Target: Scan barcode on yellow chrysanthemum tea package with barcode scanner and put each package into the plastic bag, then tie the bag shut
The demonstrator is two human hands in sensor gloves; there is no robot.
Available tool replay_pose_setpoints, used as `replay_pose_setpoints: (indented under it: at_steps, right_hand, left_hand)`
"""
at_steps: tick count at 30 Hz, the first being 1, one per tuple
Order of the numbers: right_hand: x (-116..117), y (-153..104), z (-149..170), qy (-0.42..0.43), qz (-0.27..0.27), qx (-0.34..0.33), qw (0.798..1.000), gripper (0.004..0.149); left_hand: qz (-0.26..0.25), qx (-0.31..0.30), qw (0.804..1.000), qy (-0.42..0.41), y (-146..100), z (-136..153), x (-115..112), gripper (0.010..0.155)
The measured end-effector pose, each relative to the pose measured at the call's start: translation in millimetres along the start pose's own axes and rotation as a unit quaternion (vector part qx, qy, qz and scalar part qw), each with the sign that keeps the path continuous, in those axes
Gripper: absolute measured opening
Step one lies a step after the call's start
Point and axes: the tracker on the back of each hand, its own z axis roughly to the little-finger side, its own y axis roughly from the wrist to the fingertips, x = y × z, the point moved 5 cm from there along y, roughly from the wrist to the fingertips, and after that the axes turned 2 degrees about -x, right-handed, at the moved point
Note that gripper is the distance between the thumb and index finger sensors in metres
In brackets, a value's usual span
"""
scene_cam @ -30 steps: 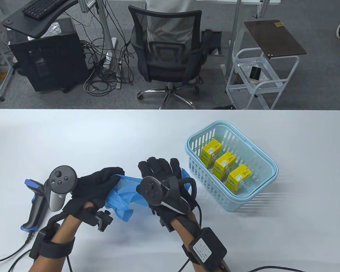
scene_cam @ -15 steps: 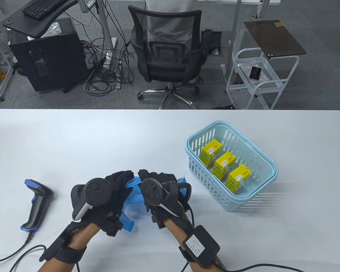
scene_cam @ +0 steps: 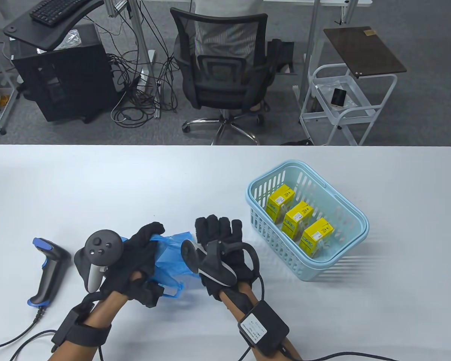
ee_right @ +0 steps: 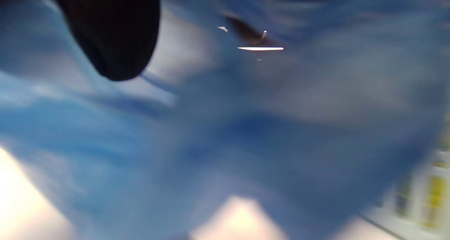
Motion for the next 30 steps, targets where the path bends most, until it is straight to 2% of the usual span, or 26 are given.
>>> replay_pose_setpoints:
  at_steps: [2, 4, 6, 8, 10, 12, 14, 16, 17, 20, 21, 23, 25, 26, 27, 28, 30]
  right_hand:
    - [0.1, -0.6, -14.4, 0.037, -0.009, -0.020, 0.999, 0.081]
    - [13.9, 3.6, -14.3, 0.050, -0.026, -0.005, 0.998, 0.071]
    - [21.3, 6.3, 2.3, 0.062, 0.006, 0.041, 0.997, 0.057]
    - [26.0, 7.8, 26.2, 0.106, 0.013, 0.079, 0.991, 0.049]
    - [29.1, 7.8, 46.2, 0.178, 0.011, 0.109, 0.978, 0.048]
    - [39.7, 8.0, 57.0, 0.257, -0.031, 0.128, 0.957, 0.048]
    - [47.8, 7.8, 61.5, 0.283, -0.047, 0.142, 0.947, 0.048]
    - [56.0, 7.2, 67.1, 0.318, -0.069, 0.152, 0.933, 0.048]
    - [58.3, 7.1, 69.3, 0.342, -0.078, 0.155, 0.924, 0.048]
    - [68.4, 7.1, 67.1, 0.473, -0.137, 0.145, 0.858, 0.052]
    - [72.3, 6.5, 62.6, 0.508, -0.166, 0.126, 0.836, 0.054]
    - [75.7, 5.9, 57.7, 0.554, -0.195, 0.105, 0.802, 0.059]
    - [78.5, 5.3, 50.6, 0.575, -0.236, 0.068, 0.780, 0.063]
    - [79.0, 4.1, 50.1, 0.560, -0.250, 0.060, 0.788, 0.066]
    - [77.3, 4.1, 53.6, 0.524, -0.240, 0.066, 0.815, 0.068]
    - [71.5, 5.0, 61.3, 0.439, -0.200, 0.079, 0.872, 0.071]
    - [57.2, 4.1, 63.6, 0.274, -0.130, 0.073, 0.950, 0.082]
  left_hand:
    - [0.012, -0.004, 1.000, -0.019, -1.6, -2.0, -1.3, 0.047]
    - [0.033, -0.016, 0.998, -0.048, -2.7, -3.8, -4.0, 0.047]
    - [0.051, -0.021, 0.997, -0.051, -1.3, -3.3, -4.1, 0.046]
    - [0.090, -0.054, 0.994, -0.024, 2.4, -4.8, -7.7, 0.047]
    - [0.102, -0.105, 0.988, 0.038, 3.9, -7.2, -12.5, 0.051]
    - [0.076, -0.161, 0.975, 0.136, 1.9, -11.1, -19.2, 0.059]
    - [0.078, -0.210, 0.952, 0.208, -4.8, -18.2, -30.6, 0.069]
    - [0.069, -0.228, 0.928, 0.286, -9.0, -22.8, -41.4, 0.080]
    - [0.065, -0.220, 0.918, 0.323, -7.9, -20.4, -44.5, 0.083]
    - [0.057, -0.187, 0.884, 0.424, -1.8, -5.4, -53.2, 0.084]
    - [0.059, -0.177, 0.881, 0.435, 0.7, 0.4, -56.2, 0.084]
    - [0.058, -0.156, 0.873, 0.459, 3.7, 8.9, -58.2, 0.079]
    - [0.033, -0.152, 0.874, 0.461, 5.9, 9.7, -53.7, 0.068]
    - [0.016, -0.150, 0.879, 0.452, 6.5, 7.9, -49.2, 0.061]
    - [0.007, -0.146, 0.885, 0.442, 6.8, 6.4, -45.1, 0.057]
    - [0.008, -0.142, 0.891, 0.431, 6.5, 5.8, -41.8, 0.055]
    - [0.017, -0.133, 0.902, 0.410, 6.2, 5.2, -39.5, 0.055]
